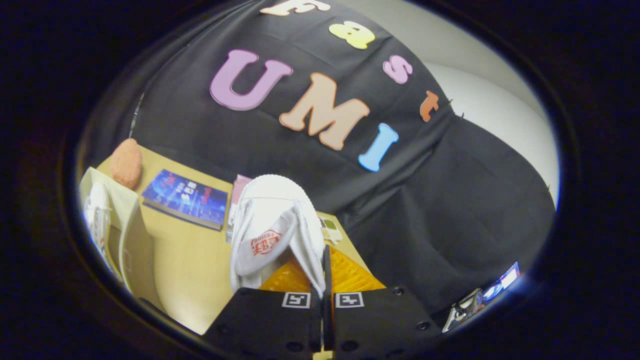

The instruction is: Open the storage box then place both shoes into the box .Put the left shoe in first, then the right shoe, with the right side of both shoes facing outward in a uniform manner.

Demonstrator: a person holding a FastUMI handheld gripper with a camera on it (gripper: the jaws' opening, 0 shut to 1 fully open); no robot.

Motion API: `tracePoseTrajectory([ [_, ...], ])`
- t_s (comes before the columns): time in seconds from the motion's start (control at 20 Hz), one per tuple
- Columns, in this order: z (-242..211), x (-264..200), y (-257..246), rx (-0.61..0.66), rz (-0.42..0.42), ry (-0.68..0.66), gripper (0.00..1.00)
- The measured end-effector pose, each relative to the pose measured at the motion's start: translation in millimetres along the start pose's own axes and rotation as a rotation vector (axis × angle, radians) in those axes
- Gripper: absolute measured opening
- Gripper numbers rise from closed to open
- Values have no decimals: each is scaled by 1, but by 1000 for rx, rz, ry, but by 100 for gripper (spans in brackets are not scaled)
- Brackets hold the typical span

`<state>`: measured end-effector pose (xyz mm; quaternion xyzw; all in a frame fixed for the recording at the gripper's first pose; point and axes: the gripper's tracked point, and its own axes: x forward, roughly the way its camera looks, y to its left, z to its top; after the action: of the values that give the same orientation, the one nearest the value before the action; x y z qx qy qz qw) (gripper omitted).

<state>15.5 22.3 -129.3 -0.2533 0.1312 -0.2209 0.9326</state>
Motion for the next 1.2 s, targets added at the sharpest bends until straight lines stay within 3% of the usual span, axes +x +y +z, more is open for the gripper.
tracePoseTrajectory([
  [0.25,76,-56,52,53,102,-134,4],
  [0.3,86,-85,53,70,132,-148,4],
  [0.55,103,-130,128,139,305,-170,4],
  [0.8,62,-145,204,159,449,-56,4],
  [1.2,-24,-107,252,81,452,161,4],
])
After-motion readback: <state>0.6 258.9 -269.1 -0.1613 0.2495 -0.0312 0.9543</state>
